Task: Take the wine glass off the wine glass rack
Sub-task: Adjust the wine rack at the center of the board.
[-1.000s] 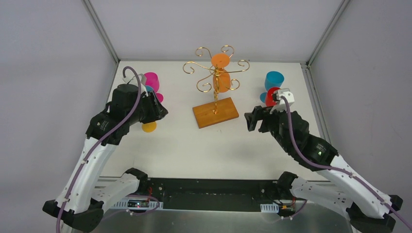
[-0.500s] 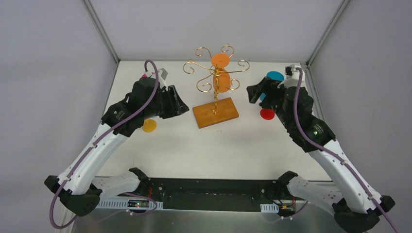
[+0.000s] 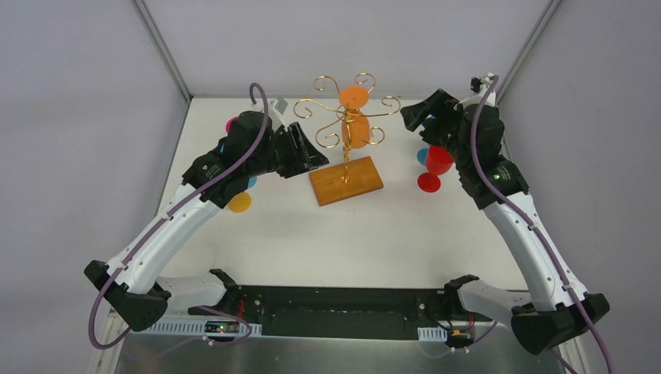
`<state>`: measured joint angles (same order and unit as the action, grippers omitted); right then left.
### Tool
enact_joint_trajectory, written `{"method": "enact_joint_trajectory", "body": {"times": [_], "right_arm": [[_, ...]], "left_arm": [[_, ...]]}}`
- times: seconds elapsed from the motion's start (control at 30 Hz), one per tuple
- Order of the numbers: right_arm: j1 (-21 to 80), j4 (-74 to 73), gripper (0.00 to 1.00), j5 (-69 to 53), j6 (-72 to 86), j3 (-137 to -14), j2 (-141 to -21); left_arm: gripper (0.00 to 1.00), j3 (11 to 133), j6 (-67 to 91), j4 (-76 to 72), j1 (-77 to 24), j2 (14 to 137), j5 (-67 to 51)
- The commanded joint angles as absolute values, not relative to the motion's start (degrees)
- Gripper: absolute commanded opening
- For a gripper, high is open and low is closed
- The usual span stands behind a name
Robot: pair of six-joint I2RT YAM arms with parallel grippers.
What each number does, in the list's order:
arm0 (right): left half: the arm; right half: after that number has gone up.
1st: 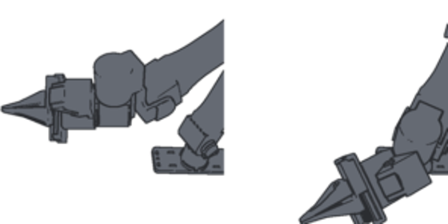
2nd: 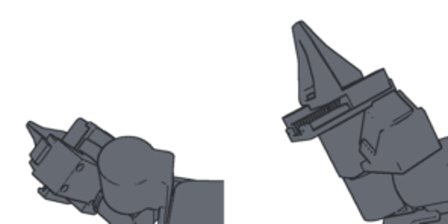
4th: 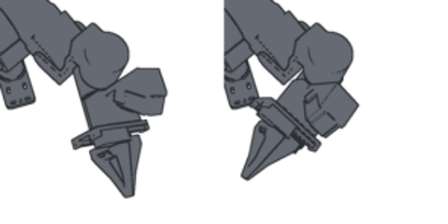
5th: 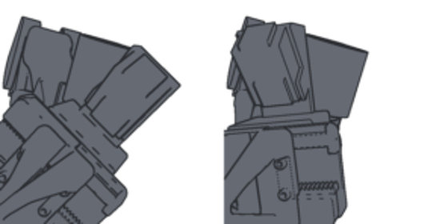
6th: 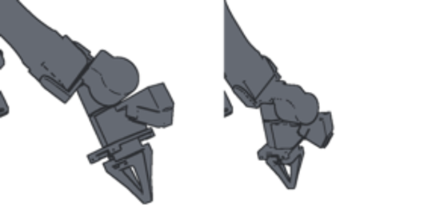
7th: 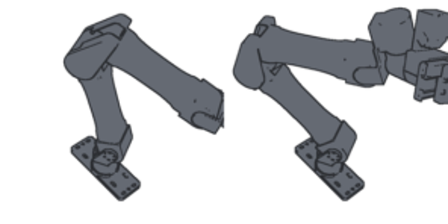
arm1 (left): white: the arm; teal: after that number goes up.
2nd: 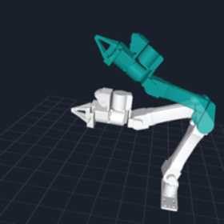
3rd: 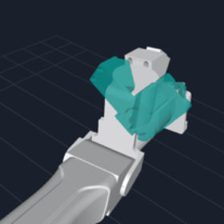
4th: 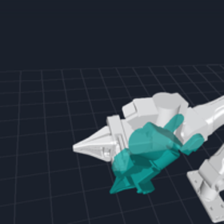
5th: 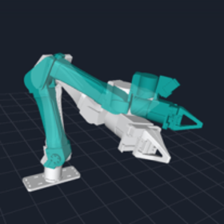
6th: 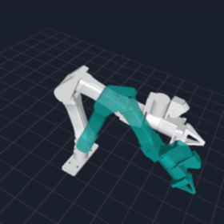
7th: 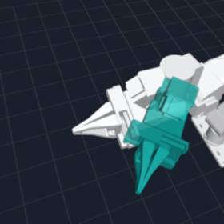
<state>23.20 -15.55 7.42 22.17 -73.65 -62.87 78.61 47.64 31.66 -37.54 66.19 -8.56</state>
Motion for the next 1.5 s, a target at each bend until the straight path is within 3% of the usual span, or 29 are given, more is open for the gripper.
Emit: {"method": "enact_joint_trajectory", "body": {"times": [0.0, 0.57, 0.93, 1.3, 1.47], "right_arm": [[20.48, -8.73, 0.75, 1.36, 27.20, -76.10, -65.12], [18.77, -2.25, 0.47, -4.21, 32.96, -79.84, -74.03], [18.05, -2.49, 0.31, -3.99, 33.52, -80.26, -75.58], [17.66, -2.97, 0.18, -4.55, 34.35, -80.82, -76.86], [17.45, -2.65, 0.04, -5.23, 34.95, -79.26, -76.38]], "left_arm": [[0.42, 80.85, 49.95, 26.42, -39.02, 67.72, -11.44], [0.42, 85.42, 51.54, 23.09, -42.01, 74.97, -15.11], [0.22, 87.64, 51.59, 22.51, -42.25, 78.55, -16.53], [0.21, 88.00, 51.37, 22.59, -42.18, 79.25, -16.60], [0.21, 86.86, 51.04, 22.59, -42.16, 78.66, -15.93]]}}
